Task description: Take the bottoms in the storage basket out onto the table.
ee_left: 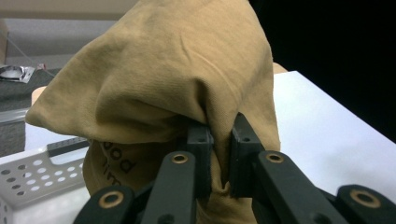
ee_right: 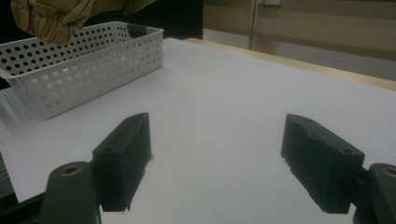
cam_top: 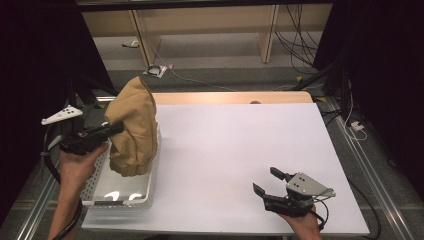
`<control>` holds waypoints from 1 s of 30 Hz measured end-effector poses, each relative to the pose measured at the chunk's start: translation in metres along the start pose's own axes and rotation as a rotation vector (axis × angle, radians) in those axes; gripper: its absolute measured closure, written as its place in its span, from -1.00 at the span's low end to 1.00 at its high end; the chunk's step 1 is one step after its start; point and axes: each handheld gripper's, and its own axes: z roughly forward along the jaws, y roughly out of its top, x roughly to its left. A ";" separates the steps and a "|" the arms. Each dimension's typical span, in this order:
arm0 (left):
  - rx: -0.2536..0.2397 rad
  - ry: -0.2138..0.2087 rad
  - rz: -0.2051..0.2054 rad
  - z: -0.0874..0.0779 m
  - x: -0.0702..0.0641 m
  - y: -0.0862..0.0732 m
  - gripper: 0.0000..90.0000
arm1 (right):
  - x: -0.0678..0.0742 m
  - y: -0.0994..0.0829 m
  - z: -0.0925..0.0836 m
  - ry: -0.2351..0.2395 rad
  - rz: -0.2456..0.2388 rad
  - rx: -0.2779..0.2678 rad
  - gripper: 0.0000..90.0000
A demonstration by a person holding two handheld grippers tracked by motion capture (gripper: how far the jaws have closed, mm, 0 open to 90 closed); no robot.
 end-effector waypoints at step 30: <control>0.002 -0.095 0.063 0.030 -0.046 0.000 0.81 | -0.002 0.000 0.000 -0.002 0.002 0.007 -0.44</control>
